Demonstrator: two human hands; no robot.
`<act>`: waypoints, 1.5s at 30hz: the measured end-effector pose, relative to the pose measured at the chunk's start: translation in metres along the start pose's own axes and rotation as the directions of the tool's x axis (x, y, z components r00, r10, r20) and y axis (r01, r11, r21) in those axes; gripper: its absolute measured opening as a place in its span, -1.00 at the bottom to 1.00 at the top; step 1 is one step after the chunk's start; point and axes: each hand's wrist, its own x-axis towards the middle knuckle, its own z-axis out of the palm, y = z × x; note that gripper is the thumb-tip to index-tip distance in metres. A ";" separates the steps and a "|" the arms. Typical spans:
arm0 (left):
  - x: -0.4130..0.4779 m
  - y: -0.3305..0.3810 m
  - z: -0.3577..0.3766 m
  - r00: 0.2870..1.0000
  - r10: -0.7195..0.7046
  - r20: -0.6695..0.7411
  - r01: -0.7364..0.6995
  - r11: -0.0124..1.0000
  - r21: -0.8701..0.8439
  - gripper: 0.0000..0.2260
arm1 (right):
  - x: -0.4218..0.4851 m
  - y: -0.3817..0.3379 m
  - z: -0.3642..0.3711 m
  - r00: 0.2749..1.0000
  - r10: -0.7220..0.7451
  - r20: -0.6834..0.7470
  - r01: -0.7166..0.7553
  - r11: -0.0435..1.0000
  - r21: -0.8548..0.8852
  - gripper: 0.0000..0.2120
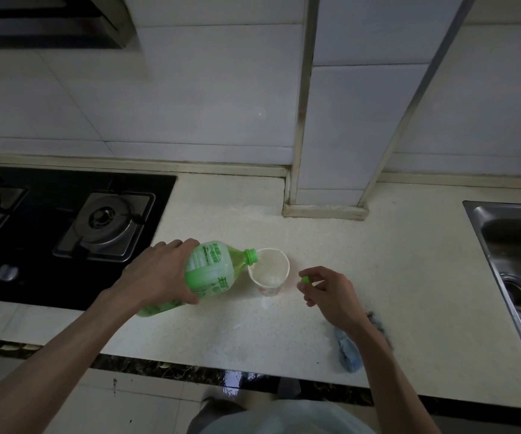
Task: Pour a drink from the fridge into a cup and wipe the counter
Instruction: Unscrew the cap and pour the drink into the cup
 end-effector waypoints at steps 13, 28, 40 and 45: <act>-0.001 0.004 -0.001 1.000 0.004 -0.008 -0.004 1.000 0.008 -0.16 | -0.002 0.005 -0.002 1.000 -0.008 0.004 0.008 1.000 0.001 -0.77; -0.003 0.008 -0.001 1.000 0.003 -0.007 -0.003 1.000 0.014 -0.17 | -0.005 0.006 -0.003 1.000 -0.006 0.013 0.005 1.000 0.006 -0.79; -0.004 0.010 0.002 1.000 0.001 0.009 -0.001 1.000 0.008 -0.18 | -0.004 0.008 -0.004 1.000 0.006 0.006 -0.006 1.000 0.010 -0.77; -0.005 0.009 0.002 1.000 -0.005 0.011 0.005 1.000 -0.002 -0.18 | -0.004 0.008 -0.005 1.000 0.019 -0.006 -0.019 1.000 0.005 -0.77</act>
